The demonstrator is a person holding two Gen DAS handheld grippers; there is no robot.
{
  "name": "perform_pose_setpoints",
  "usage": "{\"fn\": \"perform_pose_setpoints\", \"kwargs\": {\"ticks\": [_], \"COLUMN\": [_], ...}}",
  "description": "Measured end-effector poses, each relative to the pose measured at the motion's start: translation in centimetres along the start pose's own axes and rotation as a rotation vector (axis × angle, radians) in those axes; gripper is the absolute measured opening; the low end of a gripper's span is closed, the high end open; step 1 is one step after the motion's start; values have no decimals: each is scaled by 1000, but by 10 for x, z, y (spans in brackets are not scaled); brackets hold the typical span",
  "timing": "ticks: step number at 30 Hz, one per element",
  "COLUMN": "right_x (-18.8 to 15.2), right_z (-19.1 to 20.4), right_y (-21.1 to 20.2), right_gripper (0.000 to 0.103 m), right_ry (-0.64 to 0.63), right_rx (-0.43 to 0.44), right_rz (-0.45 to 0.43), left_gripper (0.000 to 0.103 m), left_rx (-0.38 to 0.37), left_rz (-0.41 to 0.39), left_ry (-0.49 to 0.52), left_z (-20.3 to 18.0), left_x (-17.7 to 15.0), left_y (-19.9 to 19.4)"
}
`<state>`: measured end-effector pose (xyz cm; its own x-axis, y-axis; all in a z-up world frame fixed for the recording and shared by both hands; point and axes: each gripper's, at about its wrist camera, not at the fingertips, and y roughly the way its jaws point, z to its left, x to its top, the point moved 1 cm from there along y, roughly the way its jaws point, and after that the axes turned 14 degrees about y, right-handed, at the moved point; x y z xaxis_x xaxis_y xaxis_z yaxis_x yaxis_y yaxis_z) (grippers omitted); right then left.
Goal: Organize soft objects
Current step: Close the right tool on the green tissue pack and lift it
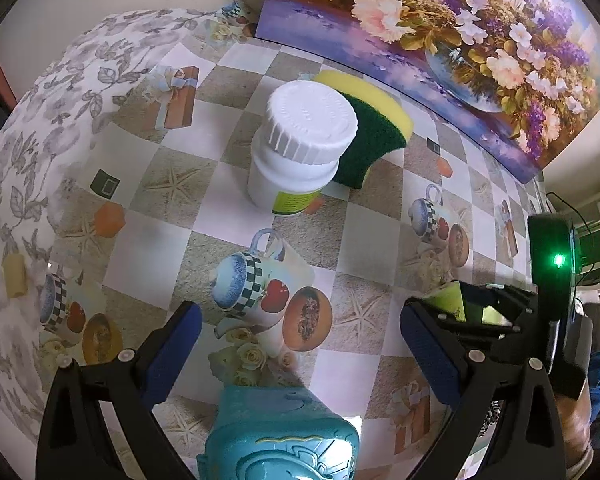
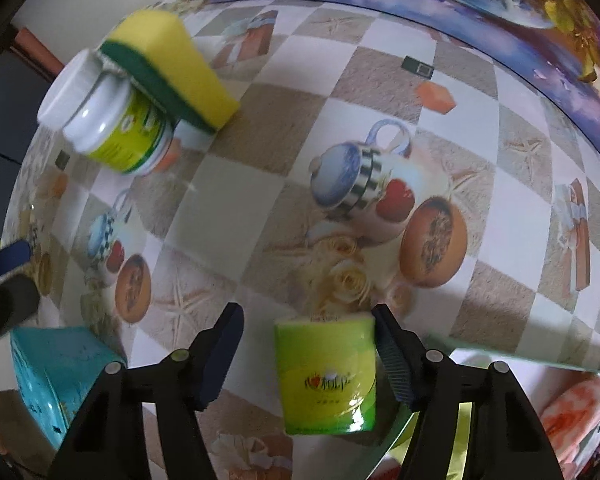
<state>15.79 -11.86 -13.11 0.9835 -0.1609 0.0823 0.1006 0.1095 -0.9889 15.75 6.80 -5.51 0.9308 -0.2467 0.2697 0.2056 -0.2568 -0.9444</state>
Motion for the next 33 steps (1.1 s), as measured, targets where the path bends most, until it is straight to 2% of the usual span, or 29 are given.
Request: {"fn": "perform_pose_setpoints", "kwargs": {"ticks": [4,7,9,17,20,24,26,29,33], "right_x": [-15,-26,-30,-39,-38,-40,-38,-39,-35], "right_z": [5,7,7,-9,-23,-36,-40,-49,-55], "right_y": [2,1,-1,-13,-37,-64,-72,-92,-111], "right_gripper": [67,55,51,50,50,50,50,50,50], "right_ry": [-18,-32,-28,0,19,36,35,31,34], "right_rx": [-26,-36,-24,6,39,32,30,28,50], "right_rz": [-2,-2,-2,-19,-62,-117,-133,-175,-220], "left_gripper": [100,100,100,99,94,93,86,86,85], "left_rx": [2,9,14,29,47,74,86,85,125], "left_rz": [-1,-4,-4,-6,-3,-13,-27,-46,-85], "left_ry": [2,8,11,14,53,96,130,179,246], "left_z": [-2,-5,-7,-13,-21,-30,-36,-44,-55], "left_x": [-1,0,1,17,28,46,57,72,90], "left_y": [-3,-6,-9,-22,-27,-34,-36,-35,-30]}}
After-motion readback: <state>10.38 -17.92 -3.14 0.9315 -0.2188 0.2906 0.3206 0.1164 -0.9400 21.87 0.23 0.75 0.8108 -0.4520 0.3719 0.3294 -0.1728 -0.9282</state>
